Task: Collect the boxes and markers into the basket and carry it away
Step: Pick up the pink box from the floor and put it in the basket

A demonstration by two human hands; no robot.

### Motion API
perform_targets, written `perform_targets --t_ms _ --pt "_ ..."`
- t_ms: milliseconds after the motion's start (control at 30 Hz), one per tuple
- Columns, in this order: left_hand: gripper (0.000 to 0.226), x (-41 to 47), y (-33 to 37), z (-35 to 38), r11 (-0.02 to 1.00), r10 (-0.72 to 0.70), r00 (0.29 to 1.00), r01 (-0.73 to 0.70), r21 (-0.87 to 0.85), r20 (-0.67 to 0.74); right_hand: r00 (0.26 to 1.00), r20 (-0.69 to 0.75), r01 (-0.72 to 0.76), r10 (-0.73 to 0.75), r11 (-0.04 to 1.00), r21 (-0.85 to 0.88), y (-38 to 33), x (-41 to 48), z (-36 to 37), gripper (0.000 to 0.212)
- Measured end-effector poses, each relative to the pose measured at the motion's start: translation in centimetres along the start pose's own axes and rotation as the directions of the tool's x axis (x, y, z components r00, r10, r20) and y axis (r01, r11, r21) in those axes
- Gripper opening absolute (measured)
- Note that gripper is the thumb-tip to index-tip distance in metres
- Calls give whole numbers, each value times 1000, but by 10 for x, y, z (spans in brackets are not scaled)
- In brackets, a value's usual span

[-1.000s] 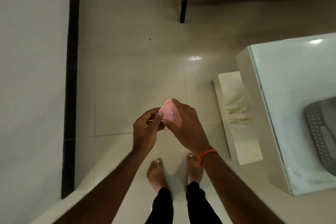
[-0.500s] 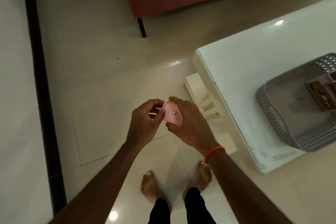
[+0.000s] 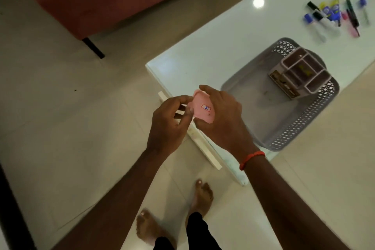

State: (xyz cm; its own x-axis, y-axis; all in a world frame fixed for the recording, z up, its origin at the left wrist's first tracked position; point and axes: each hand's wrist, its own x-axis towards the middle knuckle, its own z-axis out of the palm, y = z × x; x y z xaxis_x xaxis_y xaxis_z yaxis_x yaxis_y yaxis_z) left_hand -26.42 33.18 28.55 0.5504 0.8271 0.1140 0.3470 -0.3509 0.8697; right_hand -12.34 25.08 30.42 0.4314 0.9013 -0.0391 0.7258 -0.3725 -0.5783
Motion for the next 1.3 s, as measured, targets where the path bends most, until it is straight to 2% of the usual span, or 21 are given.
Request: perform_targets --t_ms 133,233,433,600,800,1033,1133,1300 --pt "21 23 23 47 998 24 995 -18 -67 96 997 -53 -52 48 996 -72 46 7 -33 78" --pt "22 35 36 75 996 47 985 -34 -79 168 994 -56 -94 91 994 -47 76 9 -52 74" --pt "33 51 36 117 966 146 895 -220 133 423 975 22 -220 219 976 7 129 8 -65 83" --pt "39 47 27 136 913 127 799 -325 245 587 942 103 -322 318 946 25 162 -1 -50 79" --pt "37 37 18 144 868 108 789 -371 330 604 926 203 -332 319 943 33 178 -15 -28 63" --pt "36 38 15 141 870 113 783 -375 320 611 917 239 -290 320 945 -154 181 -27 -34 31" --pt "36 35 15 138 873 122 786 -375 311 607 903 256 -311 344 937 -159 172 -29 -39 38" --pt "35 23 14 127 850 171 787 -422 315 593 933 130 -296 334 923 -247 150 -35 -41 58"
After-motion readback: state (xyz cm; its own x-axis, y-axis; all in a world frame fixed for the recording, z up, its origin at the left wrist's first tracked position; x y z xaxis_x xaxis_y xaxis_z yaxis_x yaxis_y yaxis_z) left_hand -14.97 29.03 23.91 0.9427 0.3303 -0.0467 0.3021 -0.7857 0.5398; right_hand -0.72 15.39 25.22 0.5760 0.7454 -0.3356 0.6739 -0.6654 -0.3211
